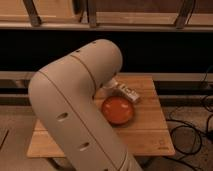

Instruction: Place the ceramic cup in the ceramic bowl

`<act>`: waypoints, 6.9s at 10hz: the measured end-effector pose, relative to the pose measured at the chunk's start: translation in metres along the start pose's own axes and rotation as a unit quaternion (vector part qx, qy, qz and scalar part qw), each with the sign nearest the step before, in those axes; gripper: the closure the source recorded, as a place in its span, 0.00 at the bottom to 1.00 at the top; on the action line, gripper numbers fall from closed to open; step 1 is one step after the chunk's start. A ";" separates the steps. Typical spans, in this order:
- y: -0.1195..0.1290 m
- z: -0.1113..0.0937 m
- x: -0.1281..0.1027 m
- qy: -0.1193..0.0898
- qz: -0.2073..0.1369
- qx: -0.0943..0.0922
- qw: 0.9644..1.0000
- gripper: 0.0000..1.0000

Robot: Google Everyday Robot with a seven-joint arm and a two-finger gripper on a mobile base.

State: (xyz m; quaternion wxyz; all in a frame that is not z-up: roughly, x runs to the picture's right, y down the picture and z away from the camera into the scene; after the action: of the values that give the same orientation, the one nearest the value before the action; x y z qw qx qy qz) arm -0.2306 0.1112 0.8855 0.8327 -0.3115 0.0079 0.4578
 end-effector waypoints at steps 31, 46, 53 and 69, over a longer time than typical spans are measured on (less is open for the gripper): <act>-0.191 -0.170 0.013 -0.059 0.042 0.190 0.979 0.20; -0.250 -0.089 0.035 0.005 0.130 0.083 0.988 0.97; -0.240 -0.196 0.080 -0.025 0.187 0.217 0.958 1.00; -0.182 -0.127 0.171 0.059 0.261 0.173 0.948 0.73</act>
State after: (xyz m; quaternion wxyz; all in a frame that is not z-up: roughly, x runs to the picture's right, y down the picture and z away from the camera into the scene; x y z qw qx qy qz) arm 0.0427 0.1030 0.8250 0.7230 -0.1762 0.2173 0.6317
